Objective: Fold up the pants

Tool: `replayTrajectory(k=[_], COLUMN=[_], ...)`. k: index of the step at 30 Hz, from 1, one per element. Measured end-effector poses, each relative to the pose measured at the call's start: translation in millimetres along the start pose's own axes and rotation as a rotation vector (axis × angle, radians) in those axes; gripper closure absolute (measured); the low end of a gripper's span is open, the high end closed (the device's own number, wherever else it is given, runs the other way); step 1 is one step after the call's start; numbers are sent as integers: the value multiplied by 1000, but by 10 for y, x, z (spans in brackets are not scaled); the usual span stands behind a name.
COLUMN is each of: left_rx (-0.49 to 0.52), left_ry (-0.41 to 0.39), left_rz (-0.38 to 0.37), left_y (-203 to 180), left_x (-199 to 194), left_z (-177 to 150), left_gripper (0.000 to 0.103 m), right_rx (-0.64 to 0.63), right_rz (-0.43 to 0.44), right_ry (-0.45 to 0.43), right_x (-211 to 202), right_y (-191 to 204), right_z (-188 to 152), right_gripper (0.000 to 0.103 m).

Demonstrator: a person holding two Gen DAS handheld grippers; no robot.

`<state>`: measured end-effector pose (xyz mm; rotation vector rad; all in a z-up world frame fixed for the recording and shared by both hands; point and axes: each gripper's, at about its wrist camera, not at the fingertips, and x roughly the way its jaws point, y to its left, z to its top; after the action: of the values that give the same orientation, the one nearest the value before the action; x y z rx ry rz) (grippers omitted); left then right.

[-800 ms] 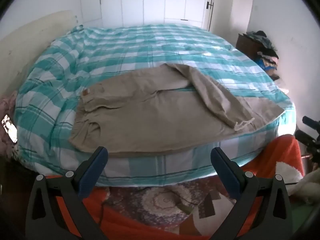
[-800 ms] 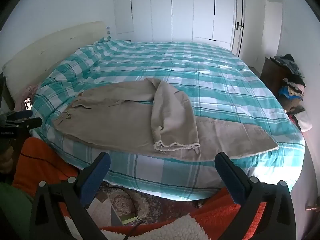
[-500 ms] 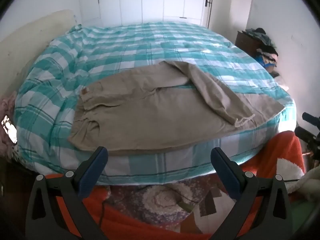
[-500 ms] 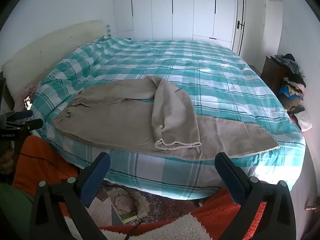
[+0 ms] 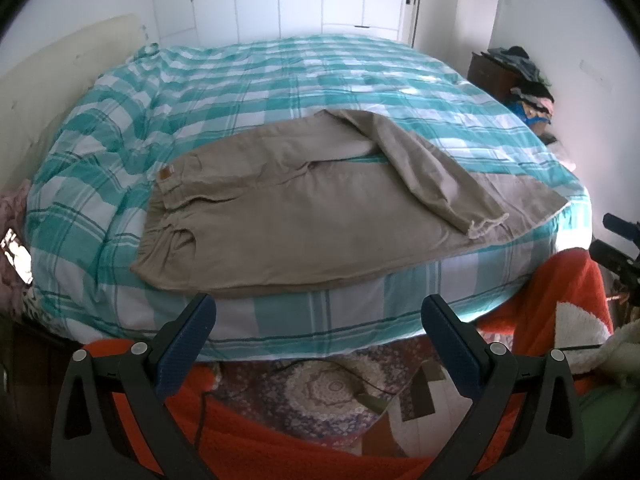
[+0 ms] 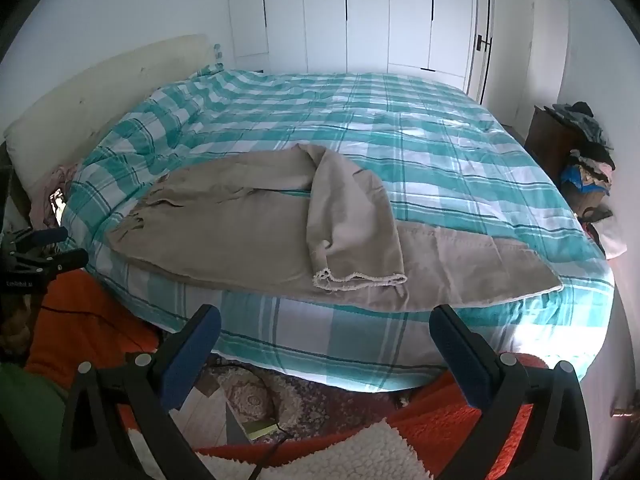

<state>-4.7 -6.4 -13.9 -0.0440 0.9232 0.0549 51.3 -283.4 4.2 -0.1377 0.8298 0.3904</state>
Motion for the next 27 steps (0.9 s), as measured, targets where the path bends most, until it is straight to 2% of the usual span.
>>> replayTrajectory(k=[15,27], left_rx=[-3,19], left_ry=[-10,3], left_rz=[23,28], left_y=[52,-48], left_x=[-16,17], left_z=[-16,-20], left_gripper=[1,1], right_rx=[13,55], right_rz=[-5,-4], right_ry=[-4,1], right_x=[-6,-19], right_y=[-2,-106], right_z=[-19,-86], right_gripper=[0,0])
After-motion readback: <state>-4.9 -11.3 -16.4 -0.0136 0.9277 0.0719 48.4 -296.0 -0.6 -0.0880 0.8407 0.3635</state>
